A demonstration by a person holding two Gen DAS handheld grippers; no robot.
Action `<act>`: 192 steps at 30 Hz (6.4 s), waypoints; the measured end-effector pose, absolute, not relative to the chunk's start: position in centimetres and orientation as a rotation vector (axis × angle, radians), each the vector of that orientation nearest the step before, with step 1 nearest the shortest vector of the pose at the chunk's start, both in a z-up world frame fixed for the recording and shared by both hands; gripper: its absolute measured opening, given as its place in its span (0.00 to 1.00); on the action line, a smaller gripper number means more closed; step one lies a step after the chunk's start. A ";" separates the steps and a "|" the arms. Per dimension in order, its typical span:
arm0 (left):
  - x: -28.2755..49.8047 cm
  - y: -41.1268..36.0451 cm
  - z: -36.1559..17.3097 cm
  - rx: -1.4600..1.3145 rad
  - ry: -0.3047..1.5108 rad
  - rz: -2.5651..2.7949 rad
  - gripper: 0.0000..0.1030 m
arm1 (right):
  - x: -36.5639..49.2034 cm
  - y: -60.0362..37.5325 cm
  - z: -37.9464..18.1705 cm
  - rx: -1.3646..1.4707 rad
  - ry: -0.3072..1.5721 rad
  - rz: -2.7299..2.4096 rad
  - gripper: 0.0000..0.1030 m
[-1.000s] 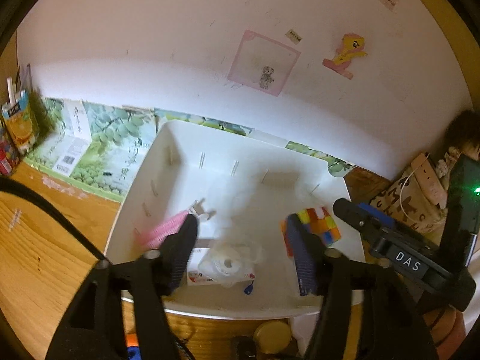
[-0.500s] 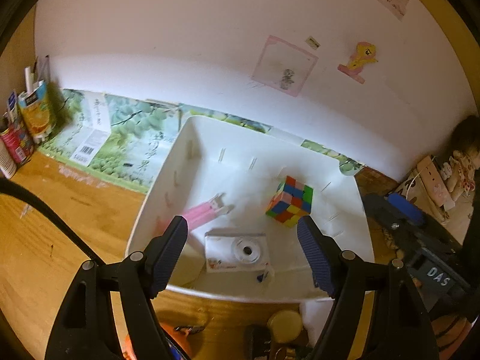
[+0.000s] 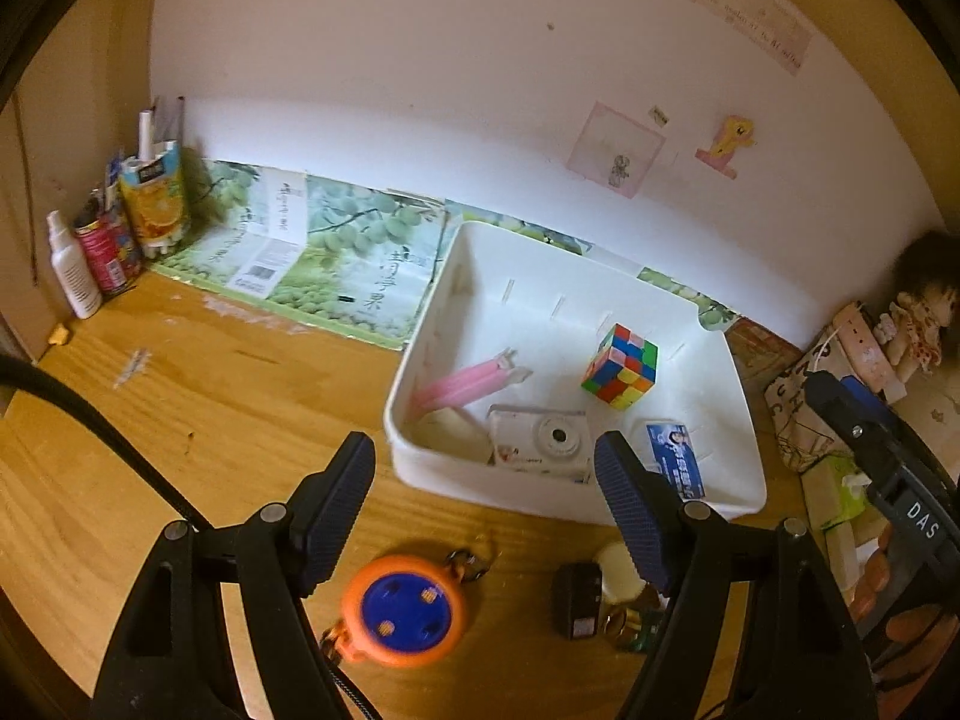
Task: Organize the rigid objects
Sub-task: 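Move both tools toward the green-and-gold box and pink oval case, then grasp the green-and-gold box with the left tool while the right tool grasps the pink oval case, then carry the green box and pink case over the white bin with both tools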
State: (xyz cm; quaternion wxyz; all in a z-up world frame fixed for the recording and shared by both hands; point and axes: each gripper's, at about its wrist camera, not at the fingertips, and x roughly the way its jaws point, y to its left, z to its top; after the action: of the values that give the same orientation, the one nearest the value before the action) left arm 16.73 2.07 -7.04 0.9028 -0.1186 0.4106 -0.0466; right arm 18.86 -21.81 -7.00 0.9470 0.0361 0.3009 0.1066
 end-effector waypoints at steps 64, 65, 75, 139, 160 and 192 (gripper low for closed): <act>8.5 -2.1 -12.2 -0.245 1.126 -0.164 0.78 | 4.5 -22.8 -14.9 -0.088 0.717 0.192 0.82; 8.7 -2.5 -12.4 -0.246 1.134 -0.154 0.78 | 4.8 -23.1 -15.1 -0.097 0.725 0.210 0.82; 10.5 -6.9 -13.5 -0.210 1.174 -0.142 0.78 | 7.4 -25.0 -18.8 -0.179 0.822 0.374 0.82; 15.3 -9.9 -18.8 -0.266 1.311 -0.166 0.45 | 12.0 -23.8 -24.4 -0.224 0.915 0.510 0.96; 10.5 -6.2 -15.7 -0.385 1.154 -0.072 0.45 | 11.9 -23.9 -23.3 -0.201 0.900 0.482 0.83; 6.3 1.1 -10.5 -0.341 0.945 0.026 0.45 | 6.9 -17.3 -20.1 -0.326 0.832 0.651 0.83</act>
State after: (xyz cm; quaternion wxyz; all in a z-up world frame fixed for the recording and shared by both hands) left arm 6.27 1.13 -10.53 0.8763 -0.1635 0.4531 0.0125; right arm 6.92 -17.26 -20.09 0.8512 -0.1548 0.3951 0.3090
